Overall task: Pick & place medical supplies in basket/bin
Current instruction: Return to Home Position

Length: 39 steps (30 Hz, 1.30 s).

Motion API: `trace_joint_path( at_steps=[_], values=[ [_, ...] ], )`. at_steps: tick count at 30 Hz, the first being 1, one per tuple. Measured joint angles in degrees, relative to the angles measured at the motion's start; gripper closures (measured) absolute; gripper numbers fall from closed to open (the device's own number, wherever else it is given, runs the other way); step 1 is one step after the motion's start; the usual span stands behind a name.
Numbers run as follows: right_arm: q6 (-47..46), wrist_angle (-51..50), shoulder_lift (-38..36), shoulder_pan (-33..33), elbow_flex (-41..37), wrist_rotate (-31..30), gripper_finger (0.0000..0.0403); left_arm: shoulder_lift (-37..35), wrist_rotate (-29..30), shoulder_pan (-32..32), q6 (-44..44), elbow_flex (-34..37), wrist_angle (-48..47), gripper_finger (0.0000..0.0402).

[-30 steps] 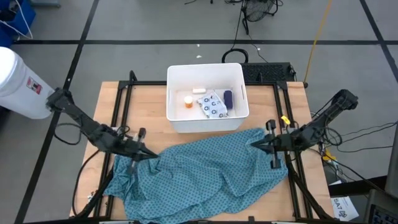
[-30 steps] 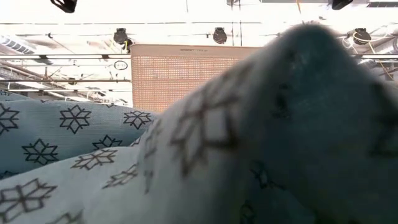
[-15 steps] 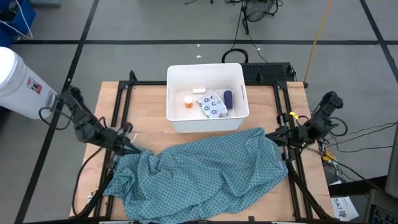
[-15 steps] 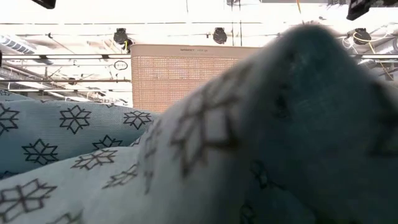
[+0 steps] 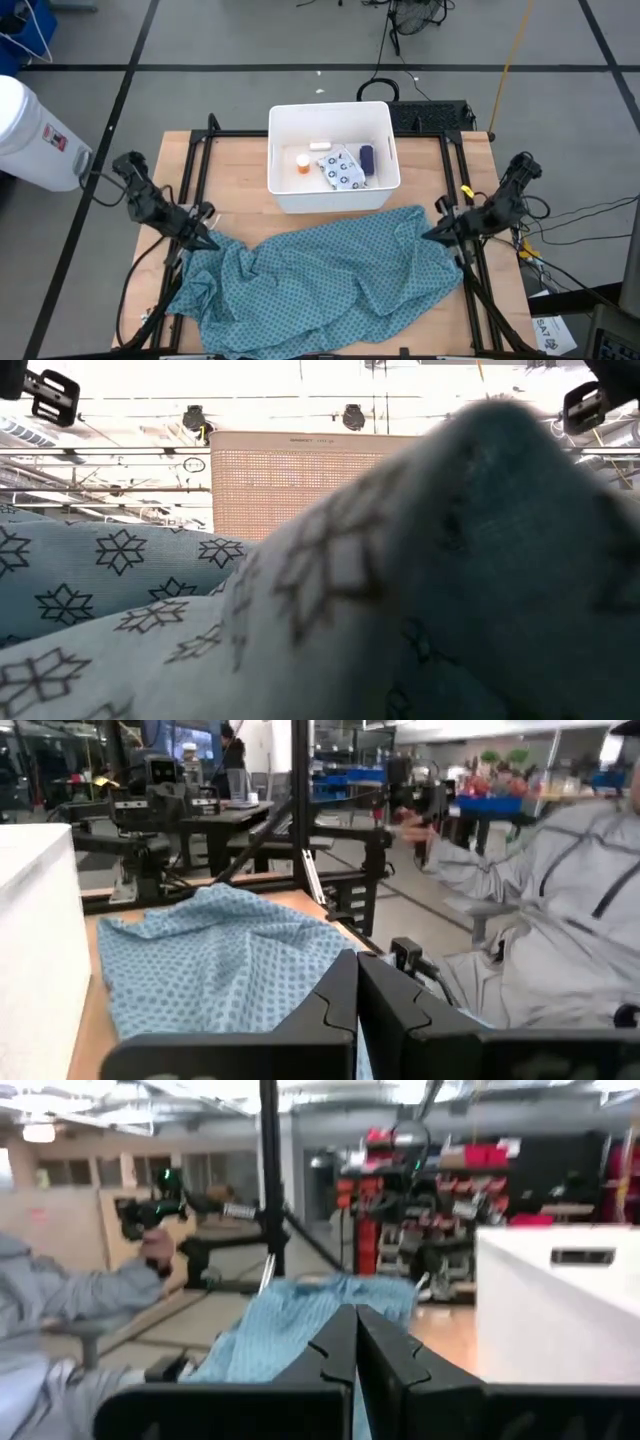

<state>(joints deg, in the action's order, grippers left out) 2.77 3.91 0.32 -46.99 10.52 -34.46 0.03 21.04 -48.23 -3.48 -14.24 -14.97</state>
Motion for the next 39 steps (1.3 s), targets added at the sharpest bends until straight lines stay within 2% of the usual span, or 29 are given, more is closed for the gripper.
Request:
trace_joint_path(
  at_steps=[6,10,16,22,27,39],
  values=[
    [-0.6,-2.5,-0.3,0.0,-1.3,3.0,0.0403,0.2,-0.6,0.0,-1.2,0.5,-2.9,0.0396],
    [-4.0,-1.7,-0.3,0.0,-3.6,3.7,0.0403,0.2,-4.2,0.0,-2.0,0.7,-4.2,0.0390],
    [-5.5,6.6,-0.3,0.0,-9.2,11.9,0.0403,0.3,-2.4,0.0,-1.5,0.6,-3.8,0.0396],
    [-6.6,5.1,-0.2,0.0,-9.4,10.7,0.0403,0.3,0.7,0.0,-4.2,0.6,-2.9,0.0360],
    [-9.5,1.7,-0.2,0.0,-9.5,10.6,0.0403,0.3,1.1,0.0,-2.6,0.6,-2.8,0.0342],
    [-9.6,1.4,-0.2,0.0,-9.6,10.6,0.0403,0.3,1.4,0.0,-1.3,0.6,-2.8,0.0339]
  ],
)
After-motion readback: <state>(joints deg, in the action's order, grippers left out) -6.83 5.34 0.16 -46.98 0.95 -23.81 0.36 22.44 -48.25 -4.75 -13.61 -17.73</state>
